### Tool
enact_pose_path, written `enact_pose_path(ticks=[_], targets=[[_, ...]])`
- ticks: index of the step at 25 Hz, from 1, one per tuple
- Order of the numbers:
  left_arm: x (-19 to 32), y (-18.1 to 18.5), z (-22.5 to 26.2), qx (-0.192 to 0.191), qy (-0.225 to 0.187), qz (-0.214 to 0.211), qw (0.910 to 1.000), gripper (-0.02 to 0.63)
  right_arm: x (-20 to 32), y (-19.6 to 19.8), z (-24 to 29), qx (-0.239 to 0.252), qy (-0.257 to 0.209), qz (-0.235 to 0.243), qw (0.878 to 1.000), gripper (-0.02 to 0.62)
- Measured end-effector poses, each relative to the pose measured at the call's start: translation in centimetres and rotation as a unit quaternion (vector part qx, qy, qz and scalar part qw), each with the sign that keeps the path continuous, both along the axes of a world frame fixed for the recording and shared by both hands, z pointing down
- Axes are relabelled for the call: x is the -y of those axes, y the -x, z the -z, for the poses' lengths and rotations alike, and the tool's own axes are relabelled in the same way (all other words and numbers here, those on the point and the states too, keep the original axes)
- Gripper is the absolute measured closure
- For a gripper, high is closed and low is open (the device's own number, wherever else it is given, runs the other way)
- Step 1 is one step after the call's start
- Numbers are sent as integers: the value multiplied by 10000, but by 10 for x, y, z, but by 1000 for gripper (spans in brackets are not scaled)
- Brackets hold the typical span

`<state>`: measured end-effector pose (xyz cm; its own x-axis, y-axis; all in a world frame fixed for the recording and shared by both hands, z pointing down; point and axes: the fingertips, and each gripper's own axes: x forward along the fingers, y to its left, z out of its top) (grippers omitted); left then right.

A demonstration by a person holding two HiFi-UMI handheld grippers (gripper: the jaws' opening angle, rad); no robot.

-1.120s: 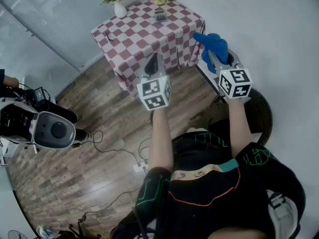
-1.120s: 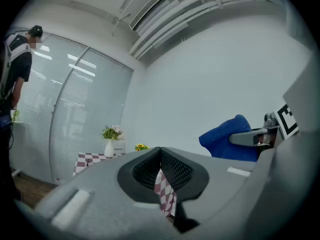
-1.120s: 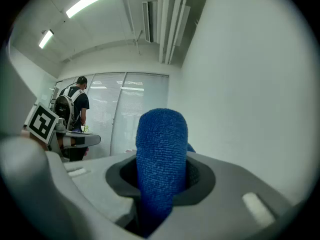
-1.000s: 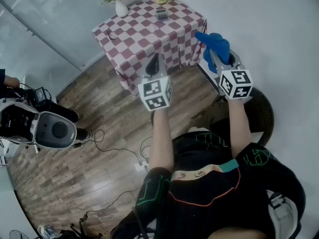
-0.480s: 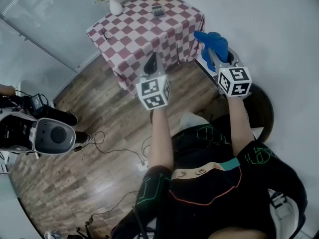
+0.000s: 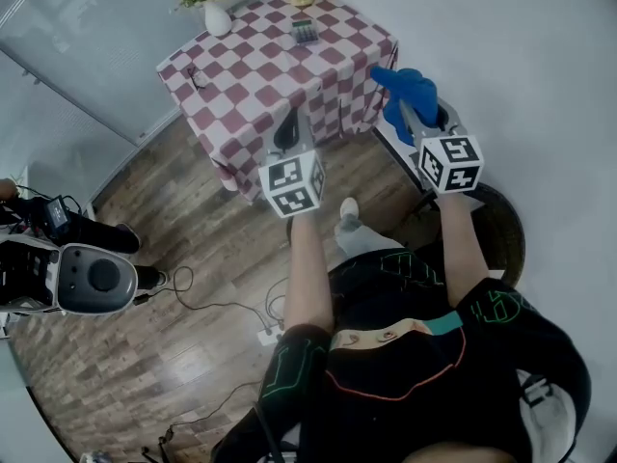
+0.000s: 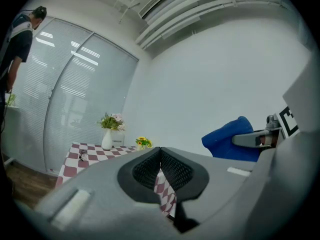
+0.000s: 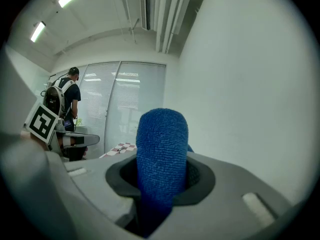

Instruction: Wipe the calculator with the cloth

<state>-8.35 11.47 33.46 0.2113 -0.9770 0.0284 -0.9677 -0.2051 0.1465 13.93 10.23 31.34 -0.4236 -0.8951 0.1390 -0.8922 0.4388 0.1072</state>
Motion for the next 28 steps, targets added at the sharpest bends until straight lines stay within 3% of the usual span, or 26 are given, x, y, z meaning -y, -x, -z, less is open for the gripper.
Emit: enact_pose_path(ticks=[8, 16, 28], targets=[[83, -18, -23, 39, 415, -100, 9991, 595, 93, -25, -10, 83, 301, -193, 9993, 482], [162, -16, -46, 505, 891, -199, 9945, 595, 182, -17, -42, 624, 670, -171, 9957, 482], [264, -33, -79, 649, 1198, -316, 9902, 595, 294, -34, -81, 843, 930, -285, 9917, 482]])
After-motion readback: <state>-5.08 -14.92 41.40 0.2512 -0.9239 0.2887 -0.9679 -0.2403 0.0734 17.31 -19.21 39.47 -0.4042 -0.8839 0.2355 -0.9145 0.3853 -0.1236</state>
